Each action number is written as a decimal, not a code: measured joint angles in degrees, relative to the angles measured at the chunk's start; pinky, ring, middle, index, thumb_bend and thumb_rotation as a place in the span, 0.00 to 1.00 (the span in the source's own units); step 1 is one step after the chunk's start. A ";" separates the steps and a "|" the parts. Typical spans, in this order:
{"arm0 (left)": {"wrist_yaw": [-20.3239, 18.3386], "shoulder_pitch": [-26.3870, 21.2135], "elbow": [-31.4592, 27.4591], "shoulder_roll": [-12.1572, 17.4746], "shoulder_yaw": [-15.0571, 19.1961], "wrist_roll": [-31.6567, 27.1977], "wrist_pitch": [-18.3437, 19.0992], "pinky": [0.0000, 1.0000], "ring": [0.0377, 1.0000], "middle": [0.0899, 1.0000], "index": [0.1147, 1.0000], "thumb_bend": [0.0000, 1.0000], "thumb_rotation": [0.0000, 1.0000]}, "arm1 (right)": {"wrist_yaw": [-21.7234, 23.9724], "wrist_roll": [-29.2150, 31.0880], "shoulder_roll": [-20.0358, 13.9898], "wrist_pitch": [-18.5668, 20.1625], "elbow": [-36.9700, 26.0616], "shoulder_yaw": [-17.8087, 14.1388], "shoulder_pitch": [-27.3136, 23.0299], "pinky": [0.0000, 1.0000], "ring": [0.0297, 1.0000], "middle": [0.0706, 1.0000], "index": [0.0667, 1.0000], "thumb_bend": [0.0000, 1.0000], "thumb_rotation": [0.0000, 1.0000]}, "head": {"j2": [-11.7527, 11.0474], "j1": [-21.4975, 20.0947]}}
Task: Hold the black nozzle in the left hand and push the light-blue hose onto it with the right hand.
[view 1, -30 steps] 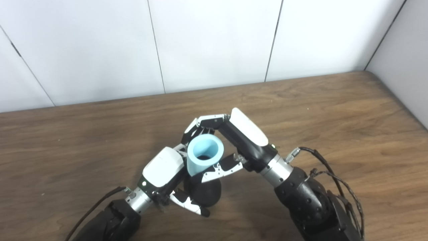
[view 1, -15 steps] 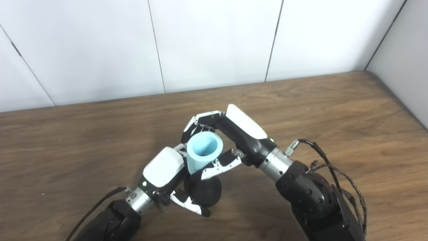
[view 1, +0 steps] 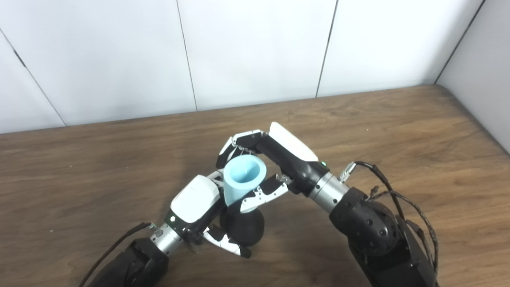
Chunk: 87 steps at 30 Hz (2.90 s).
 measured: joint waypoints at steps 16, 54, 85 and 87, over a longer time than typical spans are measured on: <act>-0.13 0.20 -0.35 -0.07 -0.13 -0.06 0.58 0.85 0.50 0.41 0.45 0.52 0.00 | -4.07 -10.00 -0.61 -9.54 0.75 3.09 2.39 0.26 0.36 0.44 0.50 0.51 0.00 | 0.18 0.44; -0.55 0.48 -1.20 -0.28 -0.57 0.02 0.76 0.85 0.51 0.40 0.45 0.52 0.00 | -0.79 -0.14 0.42 -0.59 1.94 -0.36 2.59 0.26 0.35 0.42 0.51 0.51 0.00 | 0.09 0.44; -0.66 0.50 -1.15 -0.35 -0.55 0.04 0.72 0.85 0.44 0.37 0.46 0.50 0.00 | -0.46 4.90 0.21 0.11 2.34 -0.91 6.02 0.80 0.91 0.95 0.96 1.00 0.41 | -0.09 0.53; -0.66 0.49 -1.15 -0.35 -0.56 0.04 0.72 0.85 0.44 0.37 0.46 0.50 0.00 | -0.47 5.10 0.27 0.10 2.34 -1.01 6.03 0.81 0.91 0.95 0.96 1.00 0.41 | -0.17 0.44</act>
